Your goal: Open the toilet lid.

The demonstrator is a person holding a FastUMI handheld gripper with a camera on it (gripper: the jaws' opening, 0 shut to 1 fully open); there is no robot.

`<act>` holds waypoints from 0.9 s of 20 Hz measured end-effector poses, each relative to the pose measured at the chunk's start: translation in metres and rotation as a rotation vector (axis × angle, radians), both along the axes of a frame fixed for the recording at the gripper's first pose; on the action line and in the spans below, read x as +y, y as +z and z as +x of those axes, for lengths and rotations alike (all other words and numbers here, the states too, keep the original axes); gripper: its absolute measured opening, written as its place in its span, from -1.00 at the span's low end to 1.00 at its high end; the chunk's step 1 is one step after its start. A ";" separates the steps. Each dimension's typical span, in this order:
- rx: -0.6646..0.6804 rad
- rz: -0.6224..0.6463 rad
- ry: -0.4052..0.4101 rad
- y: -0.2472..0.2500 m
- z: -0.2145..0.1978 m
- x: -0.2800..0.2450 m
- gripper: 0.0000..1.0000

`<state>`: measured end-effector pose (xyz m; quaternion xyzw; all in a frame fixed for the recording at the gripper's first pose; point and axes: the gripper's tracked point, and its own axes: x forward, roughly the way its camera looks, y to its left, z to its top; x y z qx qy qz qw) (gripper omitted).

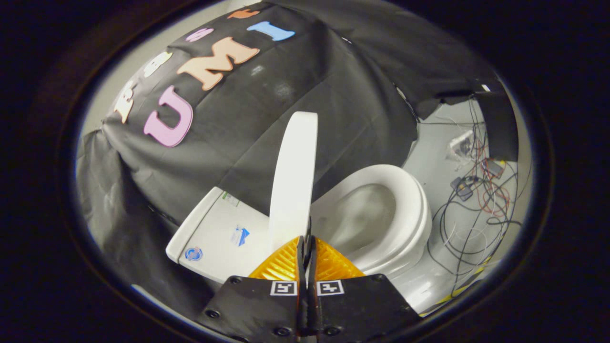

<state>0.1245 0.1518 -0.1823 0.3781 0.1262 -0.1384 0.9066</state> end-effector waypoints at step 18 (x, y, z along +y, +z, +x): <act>0.032 -0.244 -0.062 0.052 0.021 0.038 -0.99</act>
